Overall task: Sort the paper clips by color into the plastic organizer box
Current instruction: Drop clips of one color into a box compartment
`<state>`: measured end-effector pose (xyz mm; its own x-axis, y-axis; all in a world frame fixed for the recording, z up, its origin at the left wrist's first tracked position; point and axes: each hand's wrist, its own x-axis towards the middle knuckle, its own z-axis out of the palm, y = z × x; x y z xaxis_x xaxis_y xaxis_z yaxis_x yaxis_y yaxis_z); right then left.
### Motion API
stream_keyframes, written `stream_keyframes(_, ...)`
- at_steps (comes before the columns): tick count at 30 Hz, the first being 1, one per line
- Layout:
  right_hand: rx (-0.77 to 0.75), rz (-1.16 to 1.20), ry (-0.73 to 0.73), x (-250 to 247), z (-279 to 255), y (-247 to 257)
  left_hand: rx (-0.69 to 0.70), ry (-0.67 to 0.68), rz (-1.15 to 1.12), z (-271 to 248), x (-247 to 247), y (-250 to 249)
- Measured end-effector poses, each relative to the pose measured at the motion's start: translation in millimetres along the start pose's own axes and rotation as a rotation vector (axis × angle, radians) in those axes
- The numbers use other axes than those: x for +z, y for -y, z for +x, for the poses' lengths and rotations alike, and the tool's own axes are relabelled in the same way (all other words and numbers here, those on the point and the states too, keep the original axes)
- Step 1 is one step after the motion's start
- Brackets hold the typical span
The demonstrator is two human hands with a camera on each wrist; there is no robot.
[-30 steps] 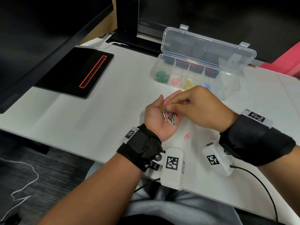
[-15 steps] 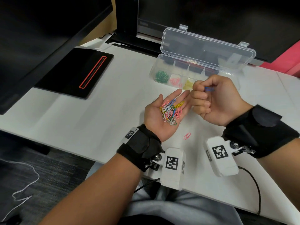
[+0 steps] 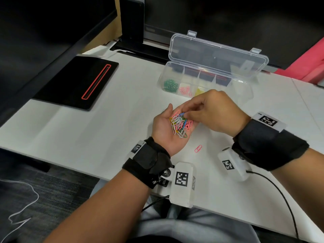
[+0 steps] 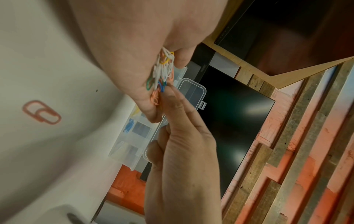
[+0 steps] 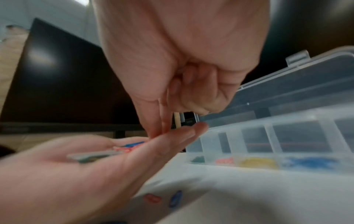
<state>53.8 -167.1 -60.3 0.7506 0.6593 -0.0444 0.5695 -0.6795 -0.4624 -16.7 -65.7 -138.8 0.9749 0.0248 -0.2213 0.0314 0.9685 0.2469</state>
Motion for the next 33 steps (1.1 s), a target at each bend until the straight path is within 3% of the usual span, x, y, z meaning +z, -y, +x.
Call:
stream_keyframes(9, 0.072, 0.075, -0.060, 0.1, -11.7, -1.3, -0.045, 0.018, 0.020, -1.4, 1.6, 2.8)
stream_keyframes(11, 0.162, 0.319, -0.087, -6.1, -15.5, 1.4, -0.023, -0.014, 0.010, -1.4, 2.4, 2.6)
stream_keyframes(15, 0.436, 1.097, -0.008, -18.4, -23.9, -2.7, -0.008, -0.047, -0.004, -2.9, 2.9, 0.9)
stream_keyframes(19, 0.480, 1.379, 0.025, -14.5, -29.6, -8.3, 0.005, -0.066, -0.009, -2.7, 2.1, 0.0)
stream_keyframes(23, 0.453, 1.118, 0.013, -11.1, -33.5, 2.6, 0.019, -0.084, 0.011, -3.3, 3.2, 0.0)
stream_keyframes(29, -0.030, 0.210, -0.020, -0.1, -37.8, 13.8, -0.006, -0.099, 0.113, -2.0, -0.5, -1.1)
stream_keyframes(33, -0.008, -0.002, 0.068, 3.5, -30.7, 8.4, -0.012, -0.081, 0.078, -2.2, 1.3, -1.7)
